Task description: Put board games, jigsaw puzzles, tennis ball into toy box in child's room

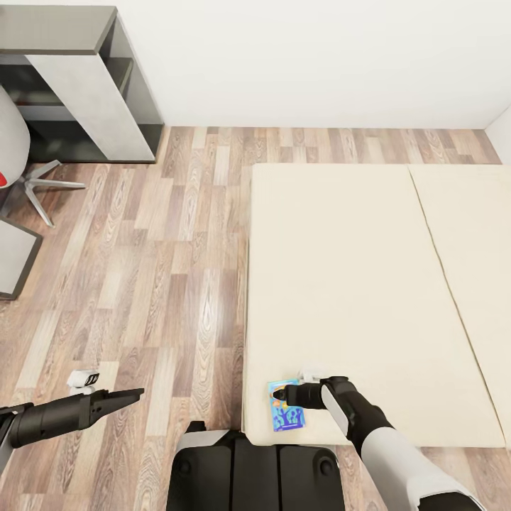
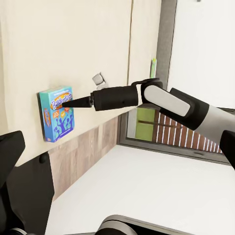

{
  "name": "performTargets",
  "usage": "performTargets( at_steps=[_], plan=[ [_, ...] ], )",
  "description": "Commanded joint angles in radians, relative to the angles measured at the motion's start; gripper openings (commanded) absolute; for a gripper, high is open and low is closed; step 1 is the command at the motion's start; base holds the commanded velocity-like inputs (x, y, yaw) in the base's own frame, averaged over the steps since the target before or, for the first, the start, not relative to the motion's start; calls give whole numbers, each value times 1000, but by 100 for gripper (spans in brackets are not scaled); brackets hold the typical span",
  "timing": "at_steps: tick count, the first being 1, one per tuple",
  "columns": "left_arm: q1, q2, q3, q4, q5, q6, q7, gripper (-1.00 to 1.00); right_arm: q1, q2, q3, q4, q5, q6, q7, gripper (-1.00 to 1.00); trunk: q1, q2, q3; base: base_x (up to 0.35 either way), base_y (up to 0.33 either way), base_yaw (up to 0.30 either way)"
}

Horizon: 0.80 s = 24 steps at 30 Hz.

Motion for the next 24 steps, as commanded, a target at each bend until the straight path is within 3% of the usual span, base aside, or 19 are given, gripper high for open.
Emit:
performTargets(
  at_steps=[1,24],
  plan=[
    [0,0,0,0,-1,11,-4,100,0,-1,4,-1,-10,5,-4,100,1,-1,-1,0,0,0],
    [0,0,0,0,-1,12,-4,100,0,-1,4,-1,-10,5,-5,100,1,-1,-1,0,2,0]
  ],
)
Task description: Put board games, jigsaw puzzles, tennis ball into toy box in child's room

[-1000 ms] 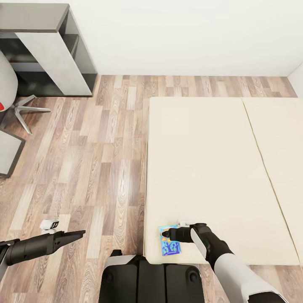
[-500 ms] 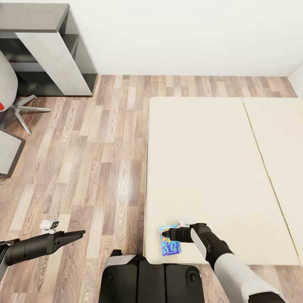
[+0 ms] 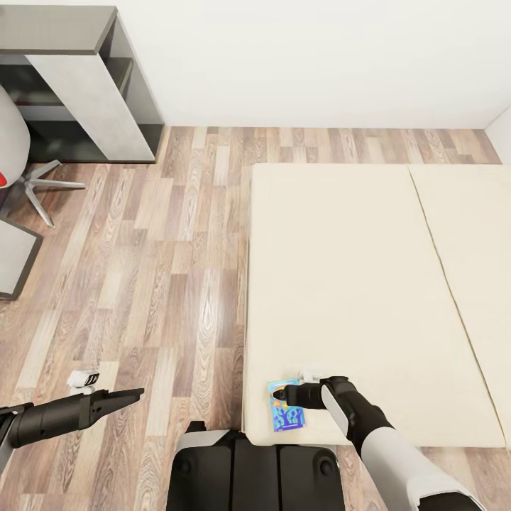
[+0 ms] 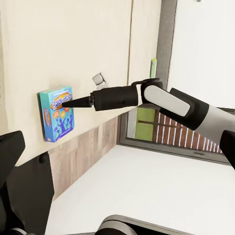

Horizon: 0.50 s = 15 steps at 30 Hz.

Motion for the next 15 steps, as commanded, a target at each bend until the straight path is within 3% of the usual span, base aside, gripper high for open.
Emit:
performTargets(
  at_steps=[1,15],
  plan=[
    [0,0,0,0,-1,11,-4,100,0,-1,4,-1,-10,5,-4,100,1,-1,-1,0,45,0],
    [0,0,1,0,-1,11,-4,100,0,-1,4,-1,-10,5,-4,100,1,-1,-1,0,102,0]
  ],
)
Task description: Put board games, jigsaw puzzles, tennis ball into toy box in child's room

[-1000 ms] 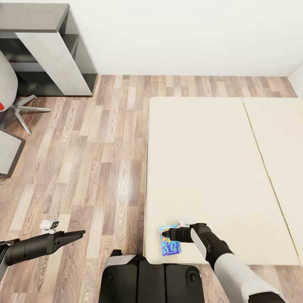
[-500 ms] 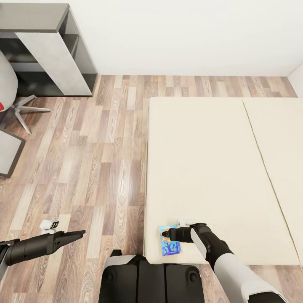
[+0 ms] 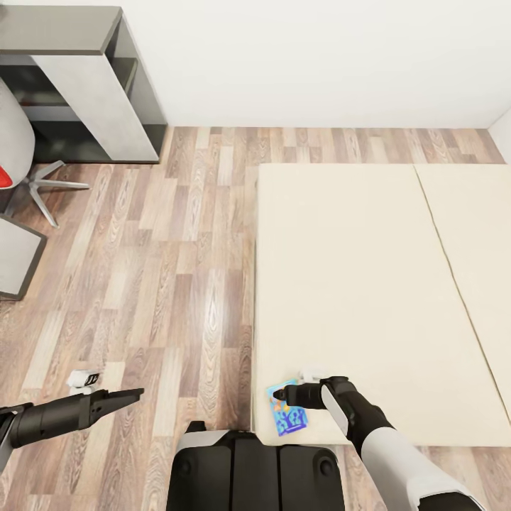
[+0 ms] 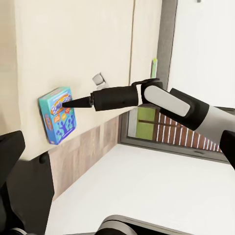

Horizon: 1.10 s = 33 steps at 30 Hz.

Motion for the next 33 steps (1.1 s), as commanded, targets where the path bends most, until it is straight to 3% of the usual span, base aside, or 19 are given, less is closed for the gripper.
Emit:
performTargets(
  at_steps=[1,25,33],
  plan=[
    [0,0,0,0,0,11,-4,100,0,-1,3,-1,-10,6,-4,100,1,-1,-1,0,117,0],
    [0,0,-1,0,0,9,-4,100,0,-1,3,-1,-10,6,-4,100,1,-1,-1,0,22,0],
    [0,0,-1,0,0,9,-4,100,0,-1,3,-1,-10,4,-4,100,1,-1,-1,0,147,0]
  ],
)
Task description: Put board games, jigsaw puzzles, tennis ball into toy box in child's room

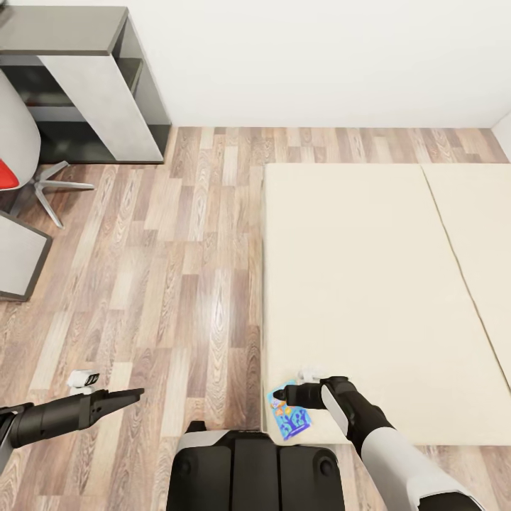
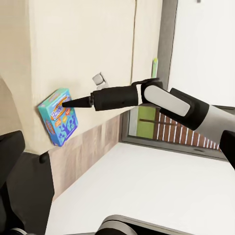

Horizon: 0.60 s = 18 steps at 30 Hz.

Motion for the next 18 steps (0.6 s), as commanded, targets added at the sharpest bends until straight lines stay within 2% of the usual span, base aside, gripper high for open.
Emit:
performTargets(
  at_steps=[1,18],
  plan=[
    [0,0,0,0,0,11,-4,100,0,-1,4,-1,-10,5,-3,100,1,-2,-1,0,115,0],
    [0,2,1,0,0,11,-4,100,0,-1,2,-1,-11,7,-2,100,1,-2,-1,0,20,0]
  ],
)
